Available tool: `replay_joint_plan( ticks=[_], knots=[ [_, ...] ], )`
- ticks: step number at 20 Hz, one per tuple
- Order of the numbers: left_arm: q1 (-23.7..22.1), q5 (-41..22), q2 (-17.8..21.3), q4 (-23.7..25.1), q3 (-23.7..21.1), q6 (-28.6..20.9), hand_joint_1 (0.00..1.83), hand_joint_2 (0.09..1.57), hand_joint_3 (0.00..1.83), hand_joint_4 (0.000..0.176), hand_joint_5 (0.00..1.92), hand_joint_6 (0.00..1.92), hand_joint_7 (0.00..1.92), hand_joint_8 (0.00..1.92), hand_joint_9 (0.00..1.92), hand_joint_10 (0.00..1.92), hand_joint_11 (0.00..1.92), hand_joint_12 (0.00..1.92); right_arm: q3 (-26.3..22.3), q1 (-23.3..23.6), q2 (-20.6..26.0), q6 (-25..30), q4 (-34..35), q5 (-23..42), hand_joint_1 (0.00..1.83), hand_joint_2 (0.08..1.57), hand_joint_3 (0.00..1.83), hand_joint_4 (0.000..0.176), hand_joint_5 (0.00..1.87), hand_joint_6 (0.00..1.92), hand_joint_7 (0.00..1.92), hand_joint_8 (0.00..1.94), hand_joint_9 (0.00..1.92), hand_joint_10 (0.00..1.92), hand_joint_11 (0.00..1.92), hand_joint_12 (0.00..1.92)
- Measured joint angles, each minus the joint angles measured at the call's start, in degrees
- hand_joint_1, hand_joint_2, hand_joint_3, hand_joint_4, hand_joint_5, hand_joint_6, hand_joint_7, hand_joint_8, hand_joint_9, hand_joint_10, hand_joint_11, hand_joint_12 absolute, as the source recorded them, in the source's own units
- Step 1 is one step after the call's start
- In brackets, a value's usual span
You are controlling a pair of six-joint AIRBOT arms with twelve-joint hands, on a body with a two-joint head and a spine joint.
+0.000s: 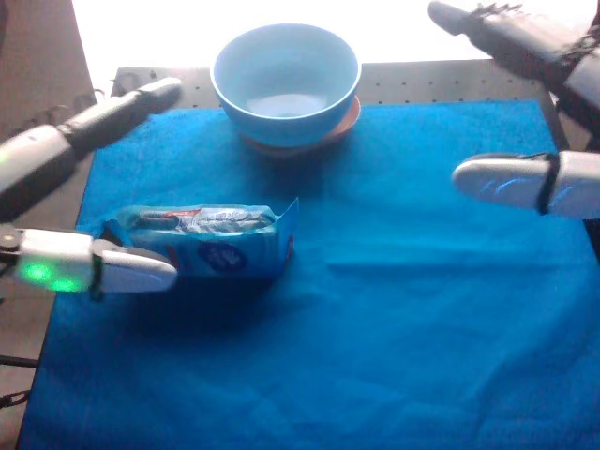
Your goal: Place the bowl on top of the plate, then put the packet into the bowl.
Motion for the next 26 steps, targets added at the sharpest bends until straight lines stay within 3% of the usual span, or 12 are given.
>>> replay_joint_plan(
  ticks=[3,4,6,7,9,10,11,12,17,20,22,26],
  knots=[
    [-3.4,6.3,-2.9,5.2,2.5,-2.2,0.85,0.81,0.0,0.168,0.1,0.01,0.13,0.01,0.15,0.02,0.19,0.11,-0.4,-1.9,0.5,0.0,3.3,2.7,0.3,1.04,0.01,0.157,0.0,0.0,0.0,0.0,0.0,0.0,0.0,0.0],
    [-4.5,8.0,-3.4,6.5,3.0,-2.2,0.93,0.81,0.0,0.143,0.17,0.0,0.19,0.0,0.21,0.01,0.22,0.16,-0.5,-2.0,0.5,0.0,3.4,2.8,0.28,1.05,0.01,0.16,0.0,0.0,0.0,0.0,0.0,0.0,0.0,0.0],
    [-5.5,10.5,-4.5,7.7,3.9,-2.3,1.05,0.95,0.01,0.0,0.54,0.02,0.56,0.02,0.56,0.03,0.46,0.34,-0.7,-2.4,0.3,0.0,3.2,3.2,0.32,1.06,0.01,0.171,0.0,0.0,0.0,0.0,0.0,0.0,0.0,0.0],
    [-5.6,11.6,-4.7,8.0,4.1,-2.4,1.1,1.1,0.0,0.0,0.87,0.8,0.87,0.02,0.83,0.07,0.54,0.53,-0.7,-2.6,0.3,0.0,3.3,3.3,0.3,1.06,0.01,0.164,0.0,0.0,0.0,0.0,0.0,0.0,0.0,0.0],
    [-5.6,13.3,-5.7,7.5,5.2,-2.2,1.11,1.15,0.0,0.0,0.9,1.08,0.95,0.0,0.92,0.02,0.47,0.8,-0.8,-2.7,0.3,0.0,3.7,3.2,0.29,1.07,0.01,0.162,0.0,0.0,0.0,0.0,0.0,0.0,0.0,0.0],
    [-5.8,13.2,-5.7,7.1,5.2,-2.1,1.22,1.11,0.0,0.0,0.96,0.9,1.03,0.81,1.19,0.18,0.67,1.1,-0.8,-3.1,0.3,0.0,3.9,3.7,0.32,1.08,0.01,0.157,0.0,0.0,0.0,0.0,0.0,0.0,0.0,0.0],
    [-5.9,13.0,-5.8,6.9,5.2,-2.1,1.34,1.12,0.0,0.0,0.92,0.88,0.93,1.03,1.0,1.04,0.76,1.24,-0.8,-3.2,0.3,0.0,3.9,3.7,0.33,1.07,0.01,0.172,0.0,0.0,0.0,0.0,0.0,0.0,0.0,0.0],
    [-5.9,12.7,-5.7,6.8,5.2,-1.9,1.36,1.13,0.0,0.0,0.91,0.91,0.89,1.1,0.94,1.24,0.75,1.3,-0.8,-3.9,0.3,0.0,4.3,3.7,0.33,1.08,0.01,0.175,0.0,0.0,0.0,0.0,0.0,0.0,0.0,0.0],
    [-8.0,5.9,-1.7,6.3,2.8,0.1,1.37,1.15,0.0,0.0,0.94,0.7,0.86,1.22,0.87,1.39,0.73,1.23,-0.9,-4.7,0.2,0.0,5.1,3.2,0.29,1.1,0.01,0.176,0.0,0.0,0.0,0.0,0.0,0.0,0.0,0.0],
    [-11.0,0.5,0.1,5.7,2.8,1.0,1.26,1.08,0.0,0.0,1.14,0.53,1.04,1.08,0.97,0.89,0.75,1.42,-0.9,-5.0,0.2,0.0,5.2,3.3,0.34,1.09,0.0,0.176,0.0,0.0,0.0,0.0,0.0,0.0,0.0,0.0],
    [-13.3,-0.3,0.1,5.8,2.8,2.8,1.36,1.07,0.0,0.0,1.27,0.28,1.0,0.99,0.98,1.15,0.73,1.38,-0.9,-5.1,0.1,0.0,5.4,3.2,0.33,1.1,0.0,0.176,0.0,0.0,0.0,0.0,0.0,0.0,0.0,0.0],
    [-21.9,1.9,-2.0,5.0,7.2,5.8,1.39,1.07,0.0,0.0,1.09,0.79,1.12,0.66,0.92,1.16,0.64,1.15,-0.9,-5.1,0.0,0.0,6.2,3.2,0.36,1.11,0.0,0.176,0.0,0.0,0.0,0.0,0.0,0.0,0.0,0.0]
  ],
)
